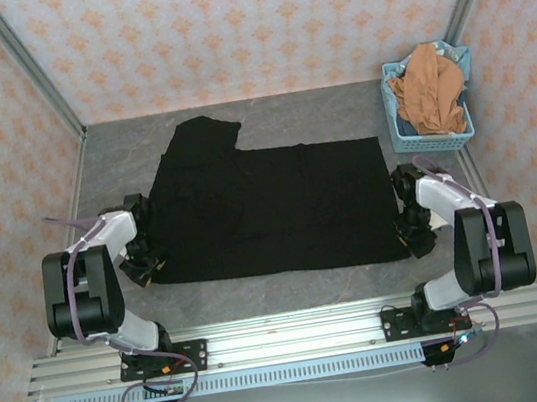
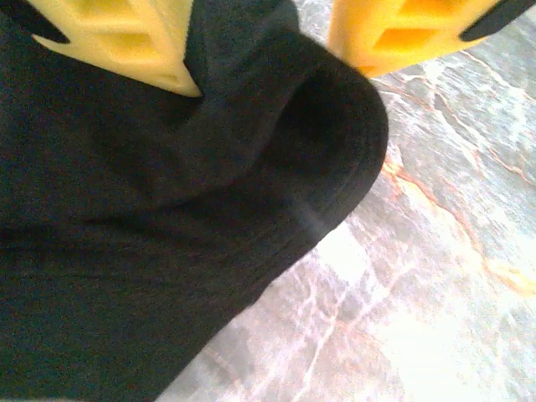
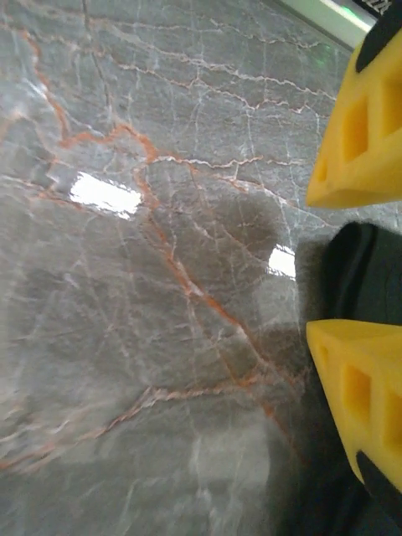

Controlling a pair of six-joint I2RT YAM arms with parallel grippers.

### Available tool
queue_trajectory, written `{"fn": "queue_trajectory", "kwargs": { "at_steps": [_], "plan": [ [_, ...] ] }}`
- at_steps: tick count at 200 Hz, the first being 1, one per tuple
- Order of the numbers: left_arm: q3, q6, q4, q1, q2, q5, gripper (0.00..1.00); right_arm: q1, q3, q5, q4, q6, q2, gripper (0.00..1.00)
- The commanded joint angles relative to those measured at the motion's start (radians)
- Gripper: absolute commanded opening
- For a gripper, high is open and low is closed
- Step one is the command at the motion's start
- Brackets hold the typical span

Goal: Fold and stack the t-shirts

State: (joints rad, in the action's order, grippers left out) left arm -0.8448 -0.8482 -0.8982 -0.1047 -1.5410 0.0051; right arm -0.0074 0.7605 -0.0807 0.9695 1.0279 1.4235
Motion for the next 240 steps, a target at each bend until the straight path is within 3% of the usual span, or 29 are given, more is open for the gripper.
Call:
{"fn": "queue_trajectory", "kwargs": {
  "at_steps": [1,30,63,82,117,150,189,240],
  "plan": [
    [-0.093,-0.027,-0.09,0.038,0.097,-0.108,0.53,0.007,0.066,0.078,0.075,0.003,-0.089,0.48],
    [-0.244,-0.048,-0.125,0.109,0.123,-0.122,0.54,0.06,0.139,0.067,0.01,-0.104,-0.125,0.49],
    [-0.353,-0.027,0.001,0.145,-0.015,0.056,0.41,0.174,0.267,-0.051,-0.116,-0.274,0.04,0.45],
    [-0.415,-0.044,0.012,0.15,-0.148,0.127,0.36,0.22,0.301,-0.154,-0.167,-0.293,0.133,0.41],
    [-0.425,-0.094,0.072,0.158,-0.281,0.167,0.36,0.301,0.286,-0.191,-0.212,-0.236,0.209,0.37],
    [-0.377,-0.113,0.034,0.144,-0.335,0.078,0.36,0.357,0.266,-0.218,-0.241,-0.212,0.293,0.36],
    [-0.234,-0.107,0.049,0.044,-0.271,0.01,0.37,0.417,0.265,-0.243,-0.256,-0.197,0.373,0.36],
    [-0.25,-0.04,-0.009,-0.062,-0.245,-0.036,0.39,0.537,0.282,-0.325,-0.294,-0.097,0.445,0.37]
  ]
}}
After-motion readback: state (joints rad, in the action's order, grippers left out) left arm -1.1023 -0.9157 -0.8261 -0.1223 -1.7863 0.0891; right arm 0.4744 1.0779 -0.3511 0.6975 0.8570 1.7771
